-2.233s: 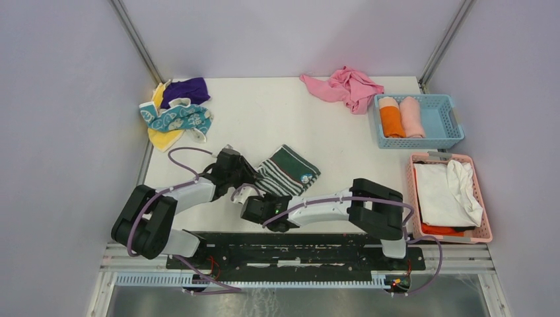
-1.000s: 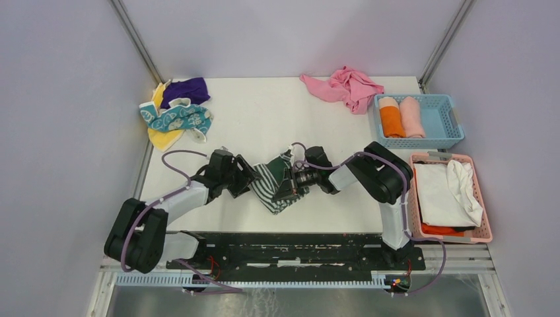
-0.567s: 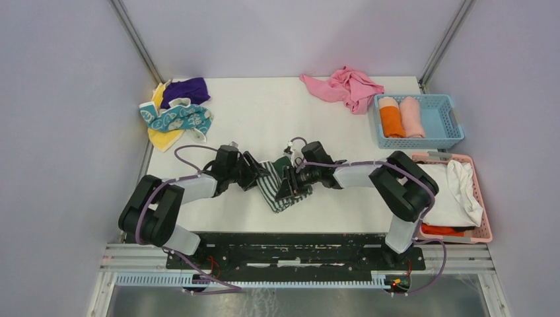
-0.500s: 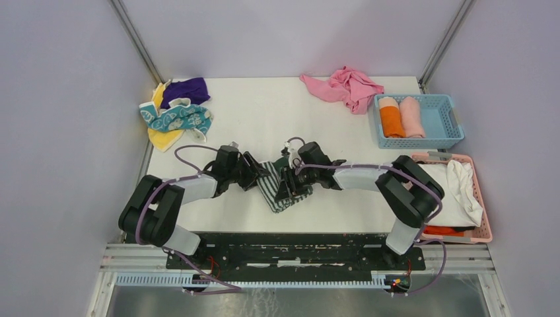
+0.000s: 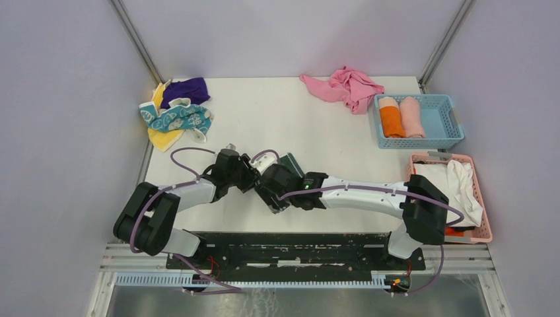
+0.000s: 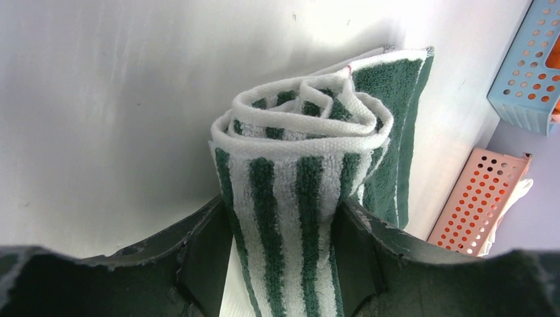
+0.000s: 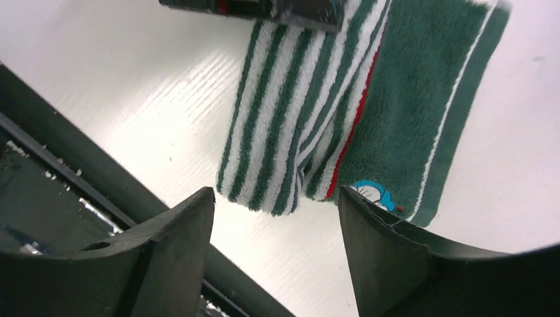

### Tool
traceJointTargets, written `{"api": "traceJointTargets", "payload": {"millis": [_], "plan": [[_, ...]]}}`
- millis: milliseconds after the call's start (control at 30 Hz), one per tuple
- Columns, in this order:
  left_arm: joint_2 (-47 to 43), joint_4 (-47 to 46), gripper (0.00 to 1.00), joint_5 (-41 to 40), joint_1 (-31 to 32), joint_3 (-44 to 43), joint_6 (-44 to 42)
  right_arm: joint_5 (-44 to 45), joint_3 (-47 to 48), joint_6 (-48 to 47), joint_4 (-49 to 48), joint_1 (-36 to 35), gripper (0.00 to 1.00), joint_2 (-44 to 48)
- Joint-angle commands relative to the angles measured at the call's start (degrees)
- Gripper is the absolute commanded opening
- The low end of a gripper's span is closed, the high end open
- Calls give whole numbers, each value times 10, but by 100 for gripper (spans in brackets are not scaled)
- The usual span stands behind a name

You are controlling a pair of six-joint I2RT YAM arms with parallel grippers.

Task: Roll the towels
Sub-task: Roll the towel at the center of the board.

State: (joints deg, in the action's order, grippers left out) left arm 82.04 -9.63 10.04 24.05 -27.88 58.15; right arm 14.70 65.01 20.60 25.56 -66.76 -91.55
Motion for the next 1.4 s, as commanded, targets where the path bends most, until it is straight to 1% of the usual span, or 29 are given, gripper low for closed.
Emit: {"api": "traceJointTargets", "payload": {"millis": [0,167,267,367,433,500,533,600,633,667,767,867,1000,1033,1100,1200,1367], "plan": [[-7,110,62,-70,3,43,4,161,70,-42,27,-59,76,-60],[-25,119,62,-78,5,47,13,229,117,-62,30,-105,76,-137],[-26,115,62,-79,5,49,19,245,130,-65,34,-114,75,-176],[-24,107,62,-74,7,50,23,267,142,-54,59,-115,74,-214],[-24,103,62,-69,7,53,24,284,140,-46,68,-115,72,-233],[-29,102,63,-66,7,56,27,286,130,-46,70,-114,65,-244],[-33,102,64,-65,7,58,28,281,123,-46,68,-112,59,-244],[-46,104,65,-63,7,64,32,259,105,-50,57,-108,40,-235],[-56,105,66,-60,7,67,36,242,90,-57,45,-105,28,-226],[-69,106,67,-58,7,71,38,220,72,-66,26,-101,20,-209],[-122,106,72,-49,5,86,47,77,-2,-91,-53,-72,12,-136],[-192,91,76,-18,-12,103,49,-93,-87,-87,-132,-16,8,-70],[-286,105,79,-5,-23,104,53,-298,-173,-28,-244,66,6,-25],[-301,114,83,-7,-24,101,56,-328,-190,-12,-267,83,6,-21],[-321,127,85,-6,-24,95,60,-389,-221,23,-318,115,6,-21],[-325,123,85,9,-24,92,69,-475,-263,84,-408,162,6,-44],[-276,59,85,46,-23,93,84,-594,-318,214,-590,243,6,-125]]}}
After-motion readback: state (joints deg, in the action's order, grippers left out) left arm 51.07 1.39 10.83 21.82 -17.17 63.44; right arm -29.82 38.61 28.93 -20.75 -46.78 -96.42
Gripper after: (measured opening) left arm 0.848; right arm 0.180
